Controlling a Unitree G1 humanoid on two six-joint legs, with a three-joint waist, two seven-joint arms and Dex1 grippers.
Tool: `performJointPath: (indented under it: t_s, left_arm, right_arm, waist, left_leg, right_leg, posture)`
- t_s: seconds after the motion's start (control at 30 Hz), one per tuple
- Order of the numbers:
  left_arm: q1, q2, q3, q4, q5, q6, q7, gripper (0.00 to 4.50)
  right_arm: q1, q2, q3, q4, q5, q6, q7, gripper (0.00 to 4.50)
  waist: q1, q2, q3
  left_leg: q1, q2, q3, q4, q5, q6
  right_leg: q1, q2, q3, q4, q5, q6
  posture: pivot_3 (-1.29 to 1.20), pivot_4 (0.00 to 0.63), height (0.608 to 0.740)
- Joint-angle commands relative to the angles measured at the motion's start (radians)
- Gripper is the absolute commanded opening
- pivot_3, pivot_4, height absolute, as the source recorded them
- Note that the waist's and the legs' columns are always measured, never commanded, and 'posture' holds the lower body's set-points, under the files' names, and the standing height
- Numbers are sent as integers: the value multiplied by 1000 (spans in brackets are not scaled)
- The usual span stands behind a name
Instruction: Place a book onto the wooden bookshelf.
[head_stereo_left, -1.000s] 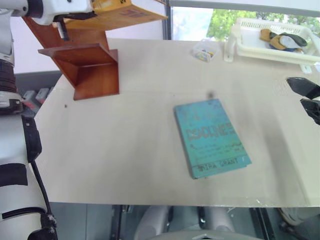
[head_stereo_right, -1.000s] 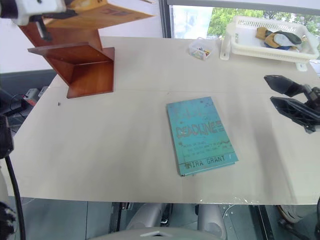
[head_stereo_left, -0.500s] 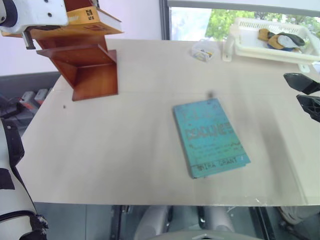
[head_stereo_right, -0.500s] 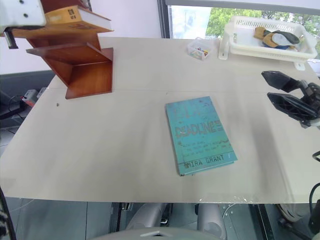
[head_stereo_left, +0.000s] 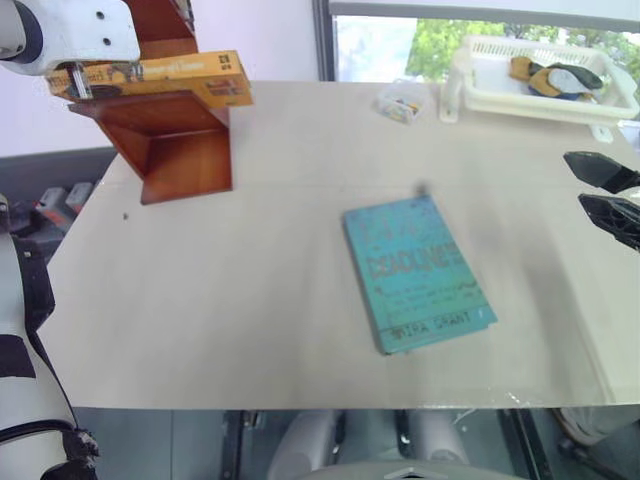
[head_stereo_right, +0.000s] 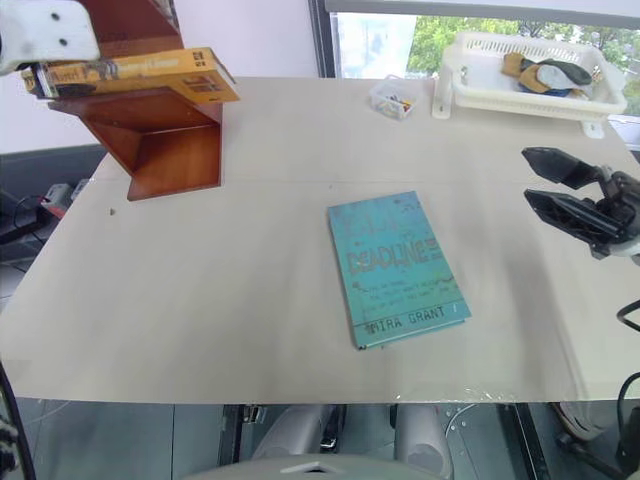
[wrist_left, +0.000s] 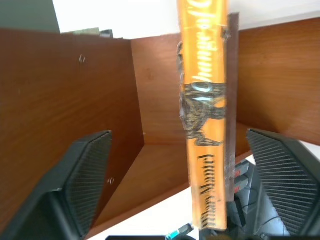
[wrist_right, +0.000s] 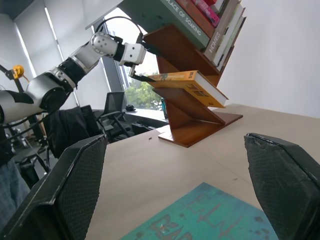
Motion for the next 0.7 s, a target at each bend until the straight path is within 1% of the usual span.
performJointPath:
  t_s: [0.03,0.17,0.27,0.3,0.4,0.5,0.53,0.6,0.63,0.7]
  left_arm:
    - [-42,24,7,-3,21,42,-9,4457]
    - [-39,39,46,-17,-7,98,-15,4457]
    - [28,25,152,-103,-171,198,-118,4457]
    - [66,11,213,-172,-267,259,-178,4457]
    - [167,-2,326,-377,-450,396,-283,4457]
    - [306,-74,481,-695,-717,662,-321,4457]
    - [374,-97,517,-807,-802,768,-324,4457]
    - [487,-120,566,-957,-903,911,-300,4457]
    - [536,-135,593,-999,-936,954,-268,4457]
    - [691,-194,643,-1071,-949,990,-167,4457]
  right_arm:
    - [1,-12,-55,-32,14,-15,-3,4500]
    - [22,-19,-74,-39,14,-14,-3,4500]
    - [54,-24,-104,-58,21,-3,-7,4500]
    - [71,-30,-120,-65,24,3,-9,4500]
    - [105,-45,-154,-67,26,11,-6,4500]
    - [156,-64,-176,-67,13,24,-2,4500]
    - [172,-71,-181,-65,7,27,3,4500]
    - [194,-82,-187,-57,0,27,11,4500]
    - [209,-89,-188,-50,-12,22,17,4500]
    - [270,-112,-165,-18,-109,-43,53,4500]
  waist:
    - [0,0,0]
    - [0,0,0]
    - [-1,0,0]
    - [-1,0,0]
    - [1,0,0]
    - [2,-1,-1]
    - [2,0,-1]
    - [1,2,-3]
    - [0,2,-3]
    - [0,4,-4]
  left_leg:
    - [0,0,0,0,0,0]
    - [0,0,0,1,0,0]
    - [0,0,0,1,0,0]
    - [0,0,0,1,0,0]
    - [-1,0,-1,4,0,0]
    - [-4,0,-2,7,0,0]
    - [-4,0,-3,9,0,0]
    - [-4,0,-3,9,0,1]
    - [-3,0,-2,9,0,1]
    - [-1,2,-2,7,0,0]
  right_leg:
    - [0,0,0,0,0,0]
    - [0,0,0,1,0,0]
    - [0,0,0,1,0,0]
    - [0,0,-1,1,0,0]
    - [0,-1,-2,1,0,0]
    - [0,-3,-3,1,0,0]
    - [0,-3,-4,1,0,0]
    - [1,-4,-3,1,0,0]
    - [1,-4,-3,1,0,-1]
    - [1,-3,-2,2,1,-1]
  posture:
    - [0,150,699]
    - [0,150,699]
    - [0,150,699]
    - [0,150,699]
    - [0,150,699]
    - [0,150,699]
    - [0,150,699]
    - [0,150,699]
    - [0,150,699]
    - [0,150,699]
